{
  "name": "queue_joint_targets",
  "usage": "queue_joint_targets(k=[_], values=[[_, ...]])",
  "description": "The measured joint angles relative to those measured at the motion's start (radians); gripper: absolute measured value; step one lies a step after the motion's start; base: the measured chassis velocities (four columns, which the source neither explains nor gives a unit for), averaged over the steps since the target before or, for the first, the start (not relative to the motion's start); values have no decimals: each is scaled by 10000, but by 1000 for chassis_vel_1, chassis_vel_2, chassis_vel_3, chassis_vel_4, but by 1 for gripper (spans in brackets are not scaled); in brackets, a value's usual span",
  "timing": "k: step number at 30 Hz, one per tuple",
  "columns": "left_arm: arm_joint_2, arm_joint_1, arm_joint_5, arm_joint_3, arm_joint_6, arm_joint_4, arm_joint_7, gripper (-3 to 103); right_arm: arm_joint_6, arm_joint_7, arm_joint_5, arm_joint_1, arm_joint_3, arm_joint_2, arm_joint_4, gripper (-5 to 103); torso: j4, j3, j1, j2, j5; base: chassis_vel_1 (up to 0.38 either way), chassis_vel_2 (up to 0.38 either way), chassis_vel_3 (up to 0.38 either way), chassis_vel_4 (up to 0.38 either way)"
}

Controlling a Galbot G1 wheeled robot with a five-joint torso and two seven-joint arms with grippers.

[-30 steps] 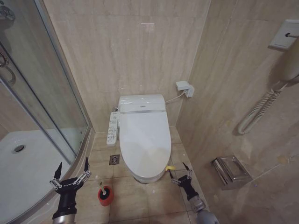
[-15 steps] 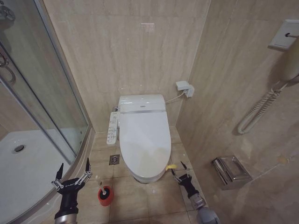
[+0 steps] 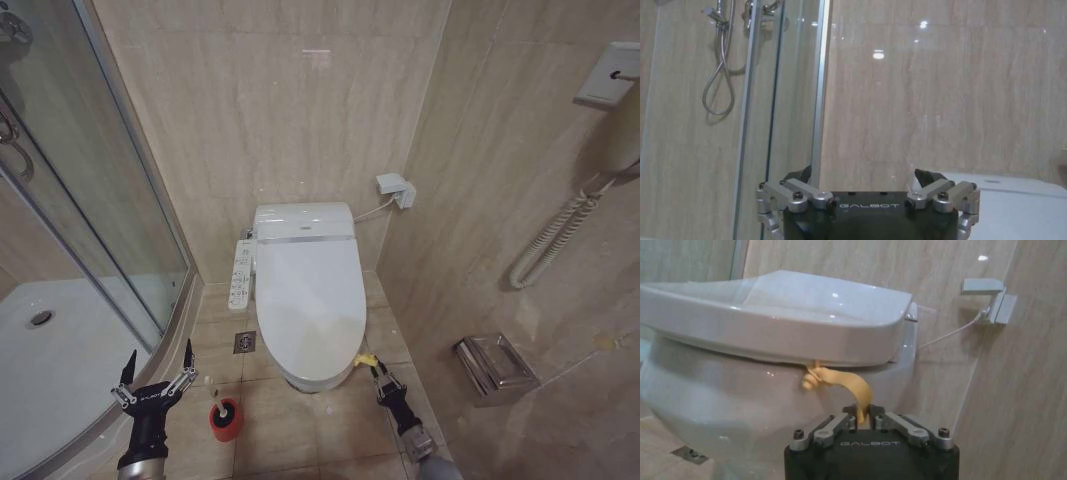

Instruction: Open the toilet lid, clean the toilet bowl with a toilet brush, close the toilet lid, and flush.

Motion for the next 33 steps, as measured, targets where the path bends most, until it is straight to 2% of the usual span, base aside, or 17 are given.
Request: queue_joint_targets(k=[2, 3, 10, 11, 18, 23, 26, 33], values=[[5, 0, 0, 2, -1, 0, 0, 100, -2, 0, 9, -43, 0, 6, 52, 30, 0, 0, 0, 0, 0, 0, 0, 0, 0], [20, 0, 0, 2, -5, 0, -1, 100, -5, -2, 24, -142, 0, 18, 157, 4, 0, 0, 0, 0, 0, 0, 0, 0, 0], [96, -10, -2, 15, -12, 13, -5, 100, -10, -2, 242, -575, 17, 47, 704, 4, 1, 0, 0, 0, 0, 0, 0, 0, 0], [119, -16, -7, 19, -12, 15, -10, 100, -14, 0, 378, -734, 18, 49, 924, 0, 0, 0, 0, 0, 0, 0, 0, 0, 0], [249, -90, -46, 27, -19, 120, -47, 100, -79, 26, 1131, -2003, -10, 163, 3057, 0, 1, 0, 0, 0, 0, 0, 0, 0, 0], [296, -132, -75, 32, -30, 162, -70, 100, -81, 74, 1276, -2465, -48, 276, 3924, 0, 1, 0, 0, 0, 1, 0, 0, 0, 0], [437, -241, -274, -127, -31, 187, -110, 100, -84, 134, 1504, -2989, -126, 362, 5026, 0, 0, 0, 0, 0, 0, 0, 0, 0, 0], [649, -288, -550, -544, -30, 230, -123, 100, -94, 188, 1842, -3436, -98, 360, 6386, 0, -1, 0, 0, 0, 0, 0, 0, 0, 0]])
